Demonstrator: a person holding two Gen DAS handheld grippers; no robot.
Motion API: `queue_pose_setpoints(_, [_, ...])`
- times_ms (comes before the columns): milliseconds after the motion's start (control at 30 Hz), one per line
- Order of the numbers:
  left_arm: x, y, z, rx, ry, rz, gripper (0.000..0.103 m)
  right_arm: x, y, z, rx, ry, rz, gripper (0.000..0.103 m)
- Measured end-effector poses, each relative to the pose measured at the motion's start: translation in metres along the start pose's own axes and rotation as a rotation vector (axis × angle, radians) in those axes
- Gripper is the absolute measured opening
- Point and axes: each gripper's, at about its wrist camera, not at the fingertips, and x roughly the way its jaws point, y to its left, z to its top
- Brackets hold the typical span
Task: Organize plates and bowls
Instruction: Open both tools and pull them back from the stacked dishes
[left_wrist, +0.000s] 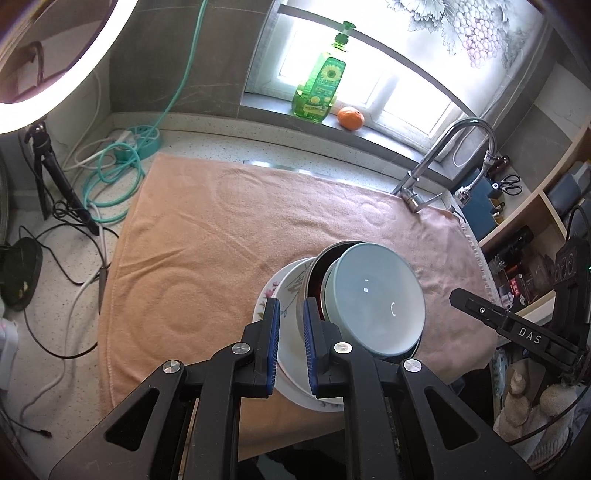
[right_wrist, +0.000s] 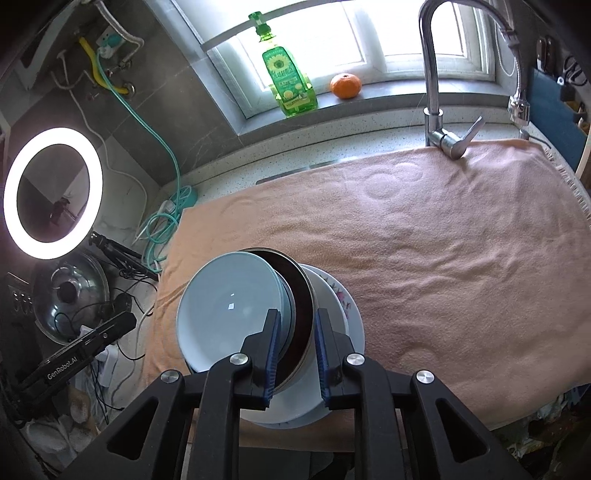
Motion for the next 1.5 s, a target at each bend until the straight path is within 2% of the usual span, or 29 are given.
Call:
queue_pose_setpoints(200, [-0.015,-0.015,-0.008,0.012,-0.026,0.015,0.012,-0.023,0.019,-0.006,-0.1,-0.081,-0.007,0.027])
queue_pose_setpoints(300, [-0.021,-0.022,-0.011,0.0,-0.034,0.027,0.022,-0.03,0.027,-0.009,-0.144,-0.105,-0.003,0.027])
queue_pose_setpoints(367, [-0.024,-0.028,-0.013,0.006,-0.033,0.026,0.039,-0.036,0.03,-0.012,-0.164,-0.115,0.002,0.03])
queue_pose_setpoints(400, [-0.026,-0.032,-0.014,0.015,-0.038,0.029,0.043,-0.039,0.03,-0.013,-0.168,-0.124,0.008,0.033])
queue_pose_setpoints(467, [-0.032,-0.039,-0.018,0.034,-0.058,0.05,0.054,-0.047,0.03,-0.018,-0.168,-0.148,0.02,0.051])
queue_pose_setpoints(500, [-0.034,-0.041,-0.019,0.038,-0.067,0.06,0.057,-0.049,0.028,-0.02,-0.165,-0.16,0.022,0.052])
queue_pose_setpoints(567, [-0.037,-0.044,-0.021,0.047,-0.077,0.076,0.071,-0.054,0.027,-0.024,-0.166,-0.176,0.021,0.052])
queue_pose_setpoints(600, [-0.039,-0.046,-0.023,0.055,-0.084,0.084,0.071,-0.056,0.026,-0.026,-0.167,-0.182,0.019,0.053])
queue_pose_setpoints(667, [-0.041,-0.048,-0.026,0.07,-0.099,0.105,0.071,-0.061,0.024,-0.031,-0.165,-0.198,0.022,0.061])
queue_pose_setpoints(767, [-0.042,-0.049,-0.031,0.08,-0.097,0.12,0.075,-0.066,0.024,-0.039,-0.169,-0.225,0.02,0.061])
queue_pose_setpoints(900, [-0.045,-0.051,-0.038,0.091,-0.089,0.132,0.075,-0.072,0.026,-0.05,-0.176,-0.254,0.001,0.062])
queue_pose_setpoints(933, [-0.045,-0.051,-0.039,0.098,-0.087,0.136,0.075,-0.073,0.025,-0.052,-0.172,-0.255,0.003,0.065])
queue_pose_setpoints(967, [-0.046,-0.051,-0.04,0.102,-0.086,0.138,0.075,-0.073,0.025,-0.054,-0.165,-0.256,0.006,0.074])
queue_pose_setpoints(1033, [-0.05,-0.05,-0.04,0.104,-0.089,0.136,0.075,-0.075,0.023,-0.058,-0.147,-0.269,0.014,0.079])
queue_pose_setpoints(1500, [-0.061,-0.059,-0.041,0.124,-0.123,0.131,0.076,-0.089,0.021,-0.063,-0.133,-0.302,-0.016,0.079])
